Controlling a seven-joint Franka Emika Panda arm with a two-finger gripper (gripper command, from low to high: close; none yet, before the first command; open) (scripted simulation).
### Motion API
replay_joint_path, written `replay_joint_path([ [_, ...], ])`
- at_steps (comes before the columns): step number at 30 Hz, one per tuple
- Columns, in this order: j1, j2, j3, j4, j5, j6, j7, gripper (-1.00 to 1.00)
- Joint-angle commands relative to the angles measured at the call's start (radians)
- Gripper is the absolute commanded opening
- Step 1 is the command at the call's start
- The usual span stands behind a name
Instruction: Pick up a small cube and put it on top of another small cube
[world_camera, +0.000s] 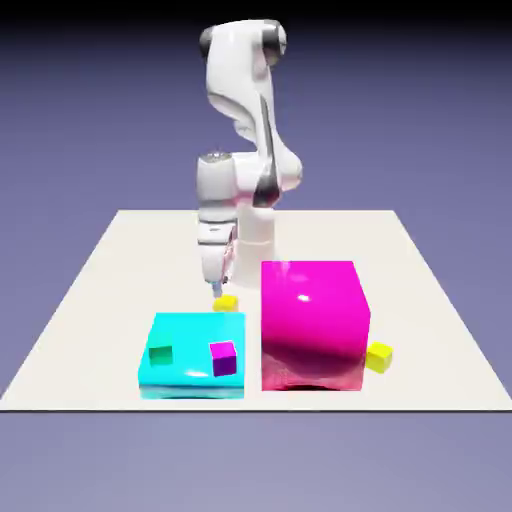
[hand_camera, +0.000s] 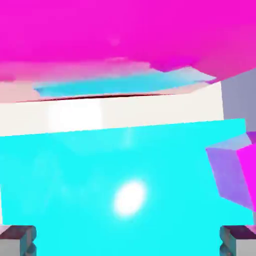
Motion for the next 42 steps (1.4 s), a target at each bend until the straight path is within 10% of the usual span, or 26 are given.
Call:
replay_joint_path([
  [1, 0.002, 0.006, -0.01, -0.002, -0.004, -0.008, -0.044, 0.0],
  [30, -0.017, 0.069, -0.168, -0.168, -0.125, -0.195, -1.252, 0.0],
  [41, -0.219, 0.442, 0.172, -0.169, 0.259, 0.158, -1.507, 0.0],
  [42, -0.219, 0.442, 0.172, -0.169, 0.259, 0.158, -1.507, -1.0],
])
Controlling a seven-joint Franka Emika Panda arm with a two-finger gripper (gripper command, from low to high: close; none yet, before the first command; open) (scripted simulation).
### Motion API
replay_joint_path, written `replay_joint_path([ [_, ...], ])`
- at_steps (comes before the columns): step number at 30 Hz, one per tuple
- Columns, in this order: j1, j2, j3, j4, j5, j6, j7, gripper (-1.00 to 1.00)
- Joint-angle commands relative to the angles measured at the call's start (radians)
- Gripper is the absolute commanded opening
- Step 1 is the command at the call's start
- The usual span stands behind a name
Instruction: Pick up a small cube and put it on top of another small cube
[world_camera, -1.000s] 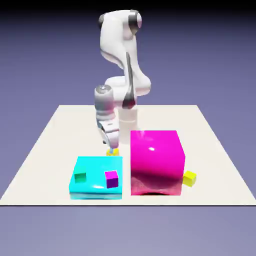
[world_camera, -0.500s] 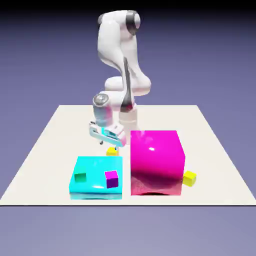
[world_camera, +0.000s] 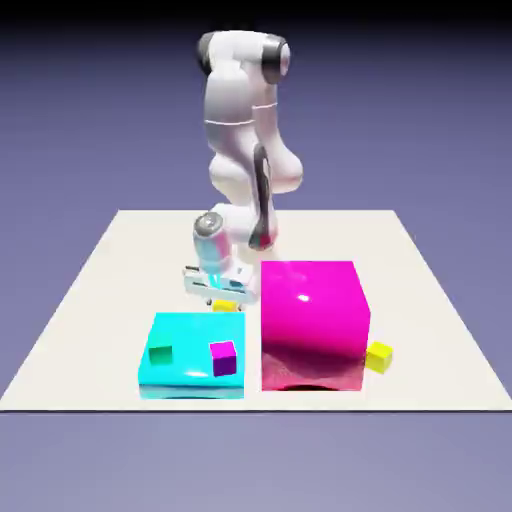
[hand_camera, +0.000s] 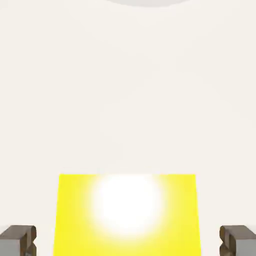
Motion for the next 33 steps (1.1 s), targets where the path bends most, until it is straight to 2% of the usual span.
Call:
replay_joint_path([
  [1, 0.0, 0.0, 0.0, 0.0, 0.0, 0.0, 0.0, -1.0],
  [11, 0.195, -0.362, -0.33, 0.001, -0.372, -0.342, 0.246, -1.0],
  [13, 0.202, -0.374, -0.34, 0.001, -0.384, -0.353, 0.254, -1.0],
  [26, 0.306, -0.068, -0.556, 0.459, 0.103, -0.73, 0.664, -1.0],
  [33, 0.518, 0.148, -0.784, 0.713, 0.378, -0.868, 0.655, -1.0],
])
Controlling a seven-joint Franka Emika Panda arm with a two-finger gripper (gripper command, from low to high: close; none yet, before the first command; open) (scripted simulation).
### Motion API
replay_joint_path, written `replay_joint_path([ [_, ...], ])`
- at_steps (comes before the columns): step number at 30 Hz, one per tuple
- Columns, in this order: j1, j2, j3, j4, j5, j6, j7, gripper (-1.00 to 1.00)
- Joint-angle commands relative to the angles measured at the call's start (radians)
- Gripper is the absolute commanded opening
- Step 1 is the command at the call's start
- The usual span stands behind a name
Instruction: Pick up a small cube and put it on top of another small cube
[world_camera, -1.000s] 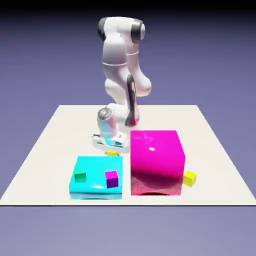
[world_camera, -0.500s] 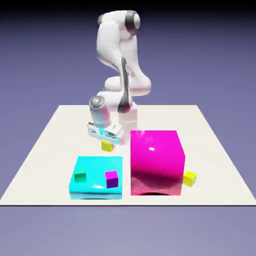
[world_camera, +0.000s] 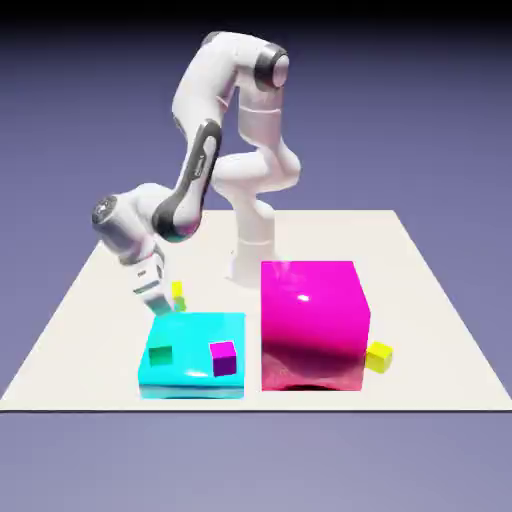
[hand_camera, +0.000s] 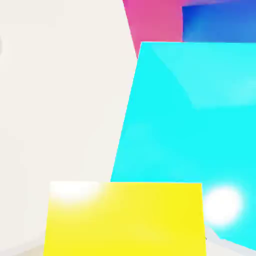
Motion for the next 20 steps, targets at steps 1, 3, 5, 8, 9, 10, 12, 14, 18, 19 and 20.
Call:
replay_joint_path([
  [1, 0.031, 0.031, -0.033, 0.036, 0.042, -0.019, -0.003, -1.0],
  [3, 0.093, 0.093, -0.099, 0.109, 0.121, -0.057, -0.008, -1.0],
  [5, 0.154, 0.155, -0.165, 0.181, 0.199, -0.096, -0.012, -1.0],
  [8, 0.243, 0.225, -0.25, 0.252, 0.277, -0.121, -0.059, -1.0],
  [9, 0.257, 0.224, -0.258, 0.244, 0.269, -0.107, -0.092, -1.0],
  [10, 0.257, 0.224, -0.258, 0.244, 0.269, -0.107, -0.092, -1.0],
  [12, 0.221, 0.277, -0.185, 0.213, 0.342, -0.05, -0.134, -1.0],
  [14, 0.191, 0.318, -0.127, 0.187, 0.4, -0.005, -0.168, -1.0],
  [18, 0.228, 0.266, -0.199, 0.219, 0.327, -0.061, -0.126, 1.0],
  [19, 0.246, 0.24, -0.236, 0.234, 0.291, -0.09, -0.105, 1.0],
  [20, 0.257, 0.224, -0.258, 0.244, 0.269, -0.106, -0.092, 1.0],
])
